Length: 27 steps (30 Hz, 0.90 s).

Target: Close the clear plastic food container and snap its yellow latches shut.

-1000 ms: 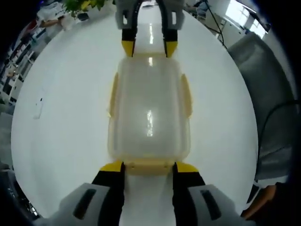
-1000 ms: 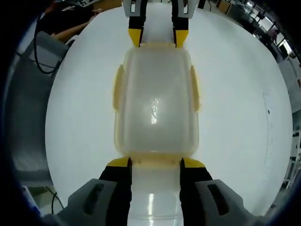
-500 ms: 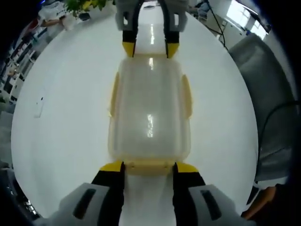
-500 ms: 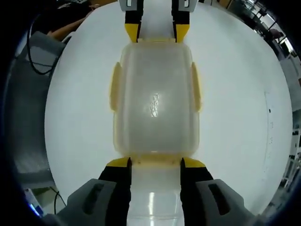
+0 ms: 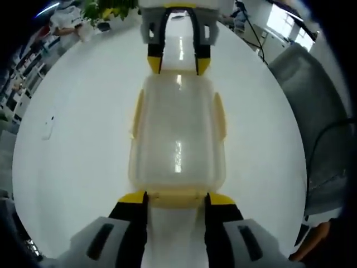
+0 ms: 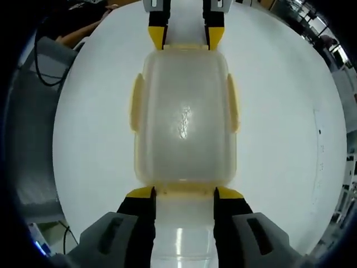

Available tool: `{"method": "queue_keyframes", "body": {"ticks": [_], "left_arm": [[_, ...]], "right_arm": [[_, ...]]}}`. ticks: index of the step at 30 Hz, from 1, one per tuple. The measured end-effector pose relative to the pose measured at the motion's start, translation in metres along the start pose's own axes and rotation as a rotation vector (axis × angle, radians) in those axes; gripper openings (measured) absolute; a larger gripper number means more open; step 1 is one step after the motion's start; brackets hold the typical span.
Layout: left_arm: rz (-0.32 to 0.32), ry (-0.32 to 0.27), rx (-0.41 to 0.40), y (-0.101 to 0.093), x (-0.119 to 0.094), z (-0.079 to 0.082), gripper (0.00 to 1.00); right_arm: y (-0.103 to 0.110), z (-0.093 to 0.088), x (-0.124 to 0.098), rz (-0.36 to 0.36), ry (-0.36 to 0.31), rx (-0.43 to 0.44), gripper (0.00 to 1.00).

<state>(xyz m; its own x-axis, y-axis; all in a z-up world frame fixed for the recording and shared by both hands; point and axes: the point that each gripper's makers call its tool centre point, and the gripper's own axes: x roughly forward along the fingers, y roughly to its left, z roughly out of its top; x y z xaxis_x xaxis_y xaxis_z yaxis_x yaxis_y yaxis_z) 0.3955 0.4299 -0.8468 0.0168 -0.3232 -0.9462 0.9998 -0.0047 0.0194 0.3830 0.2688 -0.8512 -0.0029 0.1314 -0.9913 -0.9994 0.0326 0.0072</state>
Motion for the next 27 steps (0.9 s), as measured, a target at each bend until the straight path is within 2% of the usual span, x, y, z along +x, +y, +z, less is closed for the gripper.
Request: {"method": "queue_keyframes", "body": {"ticks": [3,5,8,12,21,23,24,27], "left_arm": [[-0.007,0.092,0.017,0.001,0.0,-0.001,0.34],[-0.009,0.121,0.017,0.002,0.002,0.0,0.34],[-0.009,0.126,0.018,0.002,0.002,0.0,0.34],[-0.002,0.1,-0.004,0.002,0.001,-0.001,0.34],[-0.011,0.151,-0.015,0.002,0.001,0.0,0.34],[-0.038,0.163,-0.058,-0.002,-0.001,0.0,0.34],[-0.046,0.164,-0.059,-0.004,-0.002,0.002,0.34],[-0.043,0.181,-0.055,-0.006,-0.013,0.007,0.34]], "right_arm": [[-0.001,0.0,0.0,0.0,-0.002,0.004,0.36],[-0.003,-0.001,0.0,0.0,-0.002,0.008,0.36],[-0.005,-0.001,0.001,0.0,-0.011,0.008,0.37],[-0.004,-0.001,0.0,-0.002,-0.032,0.015,0.37],[-0.002,0.0,-0.001,0.001,-0.1,0.0,0.36],[-0.003,0.0,-0.002,-0.014,-0.112,-0.015,0.36],[0.001,-0.001,-0.007,0.009,-0.121,-0.017,0.36],[0.001,0.001,-0.022,0.005,-0.157,-0.034,0.36]]}}
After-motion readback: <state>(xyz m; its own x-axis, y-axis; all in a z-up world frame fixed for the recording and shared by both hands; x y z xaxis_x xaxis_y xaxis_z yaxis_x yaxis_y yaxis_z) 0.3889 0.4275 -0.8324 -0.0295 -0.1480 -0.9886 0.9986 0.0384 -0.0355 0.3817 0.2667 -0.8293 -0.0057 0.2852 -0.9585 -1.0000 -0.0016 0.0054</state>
